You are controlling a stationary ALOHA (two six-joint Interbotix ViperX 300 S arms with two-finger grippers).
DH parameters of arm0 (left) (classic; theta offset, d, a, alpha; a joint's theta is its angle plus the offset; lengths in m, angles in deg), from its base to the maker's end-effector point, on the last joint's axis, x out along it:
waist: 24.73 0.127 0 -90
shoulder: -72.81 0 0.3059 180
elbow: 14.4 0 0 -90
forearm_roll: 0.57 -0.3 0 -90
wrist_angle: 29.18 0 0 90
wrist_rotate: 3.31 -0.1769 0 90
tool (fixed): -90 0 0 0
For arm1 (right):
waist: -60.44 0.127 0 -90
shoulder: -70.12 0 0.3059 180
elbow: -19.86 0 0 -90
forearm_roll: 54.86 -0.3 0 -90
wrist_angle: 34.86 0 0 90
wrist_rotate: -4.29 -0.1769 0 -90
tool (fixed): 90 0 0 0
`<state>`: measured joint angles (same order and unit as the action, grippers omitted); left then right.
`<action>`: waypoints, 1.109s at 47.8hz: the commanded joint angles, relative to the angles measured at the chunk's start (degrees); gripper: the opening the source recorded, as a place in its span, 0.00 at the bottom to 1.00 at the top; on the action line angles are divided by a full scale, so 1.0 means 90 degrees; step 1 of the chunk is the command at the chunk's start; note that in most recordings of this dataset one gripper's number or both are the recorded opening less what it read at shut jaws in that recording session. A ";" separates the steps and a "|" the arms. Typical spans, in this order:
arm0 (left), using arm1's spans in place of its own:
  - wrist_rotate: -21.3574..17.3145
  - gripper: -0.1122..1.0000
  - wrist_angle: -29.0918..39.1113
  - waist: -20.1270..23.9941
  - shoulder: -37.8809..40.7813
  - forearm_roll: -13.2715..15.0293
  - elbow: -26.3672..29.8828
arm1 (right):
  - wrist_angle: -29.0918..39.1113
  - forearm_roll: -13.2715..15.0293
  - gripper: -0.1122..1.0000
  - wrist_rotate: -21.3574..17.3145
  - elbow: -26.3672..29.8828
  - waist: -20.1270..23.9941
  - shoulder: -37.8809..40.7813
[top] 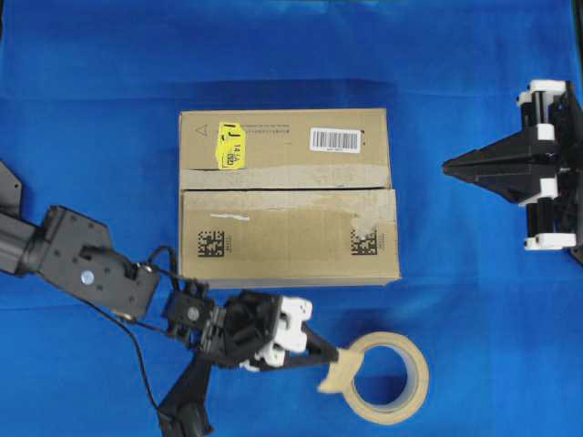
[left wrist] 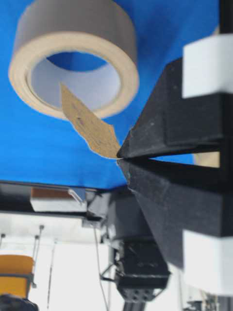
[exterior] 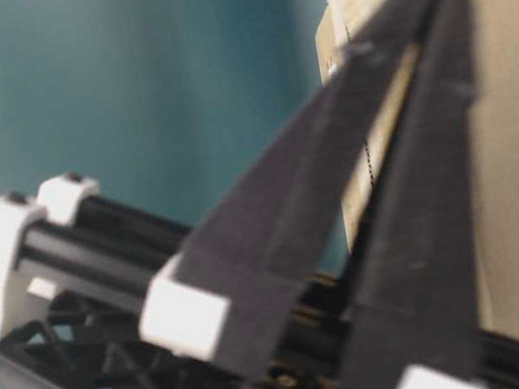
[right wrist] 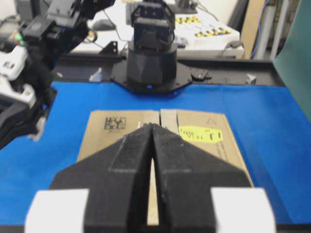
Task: Apply tape along the seams of the closed cardboard box to seal it securely.
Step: 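Carry the tape piece over the box seam with the left gripper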
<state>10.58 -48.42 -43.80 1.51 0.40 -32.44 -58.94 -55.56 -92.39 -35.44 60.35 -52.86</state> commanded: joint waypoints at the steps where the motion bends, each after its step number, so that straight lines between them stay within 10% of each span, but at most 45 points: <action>1: 0.0010 0.10 -0.0020 0.0176 -0.0371 0.0010 -0.0059 | -0.0068 0.0010 0.11 -0.0010 0.0107 0.0000 0.0068; 22: -0.0059 0.10 -0.0010 0.1543 -0.1611 0.0010 -0.0898 | -0.0078 0.0010 0.11 0.0000 0.0107 -0.0010 0.0107; 53: -0.0068 0.10 0.1064 0.2256 -0.1582 0.0010 -0.1123 | -0.0156 0.0010 0.11 0.0000 0.0127 0.0000 0.0547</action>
<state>9.88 -39.20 -23.67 -11.59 0.40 -42.73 -59.55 -55.56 -92.39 -35.44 60.35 -48.46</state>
